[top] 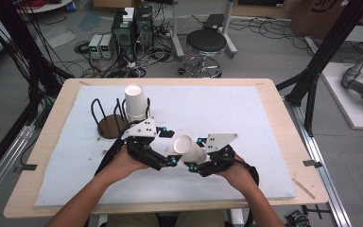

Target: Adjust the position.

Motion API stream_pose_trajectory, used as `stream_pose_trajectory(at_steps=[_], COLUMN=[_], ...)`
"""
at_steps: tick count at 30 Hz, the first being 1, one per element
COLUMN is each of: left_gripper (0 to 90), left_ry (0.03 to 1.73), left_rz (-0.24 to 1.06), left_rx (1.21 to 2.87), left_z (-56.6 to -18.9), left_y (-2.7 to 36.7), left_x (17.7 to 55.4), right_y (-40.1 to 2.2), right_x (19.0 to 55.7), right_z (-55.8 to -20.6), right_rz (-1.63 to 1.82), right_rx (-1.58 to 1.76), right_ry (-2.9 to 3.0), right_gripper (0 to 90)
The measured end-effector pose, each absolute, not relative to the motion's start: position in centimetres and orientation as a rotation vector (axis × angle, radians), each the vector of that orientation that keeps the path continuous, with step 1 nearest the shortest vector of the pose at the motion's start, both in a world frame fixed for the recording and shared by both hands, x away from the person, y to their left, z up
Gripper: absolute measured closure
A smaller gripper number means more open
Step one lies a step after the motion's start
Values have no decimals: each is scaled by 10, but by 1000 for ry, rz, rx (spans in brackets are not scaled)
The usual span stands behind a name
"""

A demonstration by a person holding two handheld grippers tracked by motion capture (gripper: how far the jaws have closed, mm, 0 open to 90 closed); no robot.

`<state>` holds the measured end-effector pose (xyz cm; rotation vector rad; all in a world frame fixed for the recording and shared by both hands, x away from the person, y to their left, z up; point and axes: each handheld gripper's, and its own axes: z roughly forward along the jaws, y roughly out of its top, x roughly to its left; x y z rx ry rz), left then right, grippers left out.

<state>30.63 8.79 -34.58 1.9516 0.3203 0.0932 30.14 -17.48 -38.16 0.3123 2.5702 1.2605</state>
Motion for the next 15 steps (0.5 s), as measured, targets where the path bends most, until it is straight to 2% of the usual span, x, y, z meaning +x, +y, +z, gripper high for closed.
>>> stream_pose_trajectory(at_steps=[15], left_gripper=[160], left_ry=[262], left_rz=[70], left_rx=[2049], left_z=[-343], left_y=[81], left_x=[310], right_y=[-156], right_x=[306], right_z=[-362], right_rz=[966], right_rx=[141], right_ry=[2690], right_gripper=[315])
